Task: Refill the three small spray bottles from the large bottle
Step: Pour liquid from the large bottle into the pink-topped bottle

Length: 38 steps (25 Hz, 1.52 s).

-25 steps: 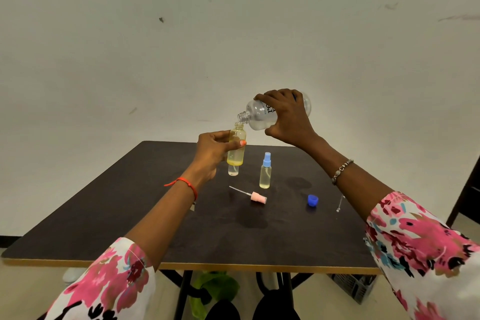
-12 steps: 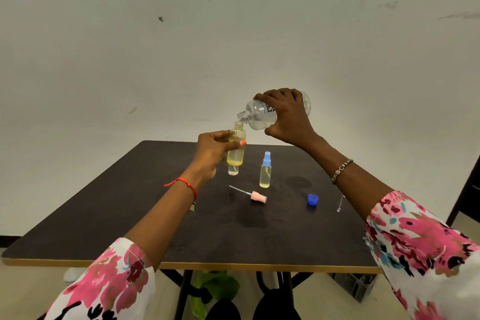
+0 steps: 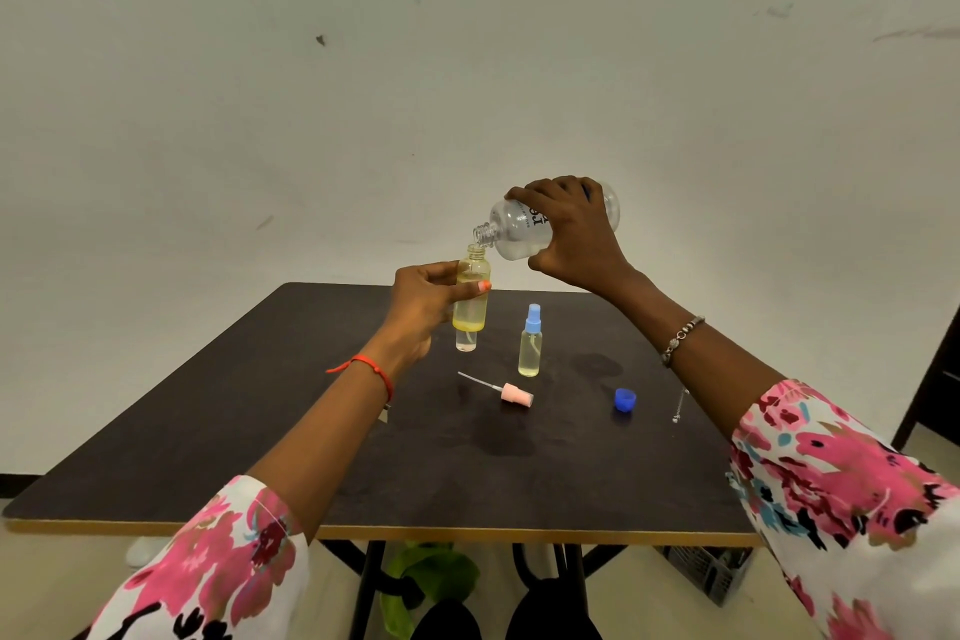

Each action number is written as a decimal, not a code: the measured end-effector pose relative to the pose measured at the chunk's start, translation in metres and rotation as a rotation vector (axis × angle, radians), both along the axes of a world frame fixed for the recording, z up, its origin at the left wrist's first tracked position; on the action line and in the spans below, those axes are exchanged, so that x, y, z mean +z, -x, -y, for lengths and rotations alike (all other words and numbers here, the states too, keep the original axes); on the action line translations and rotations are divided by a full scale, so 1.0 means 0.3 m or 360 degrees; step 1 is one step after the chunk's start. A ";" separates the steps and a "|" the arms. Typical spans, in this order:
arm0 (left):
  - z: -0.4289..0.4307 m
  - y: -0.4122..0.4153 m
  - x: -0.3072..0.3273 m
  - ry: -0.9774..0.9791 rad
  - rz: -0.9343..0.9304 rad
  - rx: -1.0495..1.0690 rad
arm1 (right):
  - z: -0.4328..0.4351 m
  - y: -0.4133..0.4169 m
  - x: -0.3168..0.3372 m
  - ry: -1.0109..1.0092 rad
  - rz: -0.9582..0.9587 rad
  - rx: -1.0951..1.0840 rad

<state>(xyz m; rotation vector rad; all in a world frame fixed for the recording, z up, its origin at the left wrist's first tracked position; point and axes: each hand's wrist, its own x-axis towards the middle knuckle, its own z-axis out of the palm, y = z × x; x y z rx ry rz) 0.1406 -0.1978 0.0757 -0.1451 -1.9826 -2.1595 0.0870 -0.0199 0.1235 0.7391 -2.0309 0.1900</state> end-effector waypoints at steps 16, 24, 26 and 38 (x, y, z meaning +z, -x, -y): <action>0.003 0.003 -0.009 0.0013 -0.0009 -0.0027 | 0.003 -0.007 0.001 -0.0006 0.0029 -0.0008; 0.001 0.005 -0.014 -0.0010 -0.0014 -0.0039 | -0.001 -0.005 -0.001 -0.0018 0.0026 -0.0021; 0.001 0.005 -0.015 -0.0011 -0.0013 -0.0048 | -0.001 -0.006 -0.001 -0.0015 0.0026 -0.0023; -0.002 0.010 -0.022 -0.0004 0.0006 -0.0049 | -0.005 -0.007 -0.007 -0.0012 0.0026 -0.0003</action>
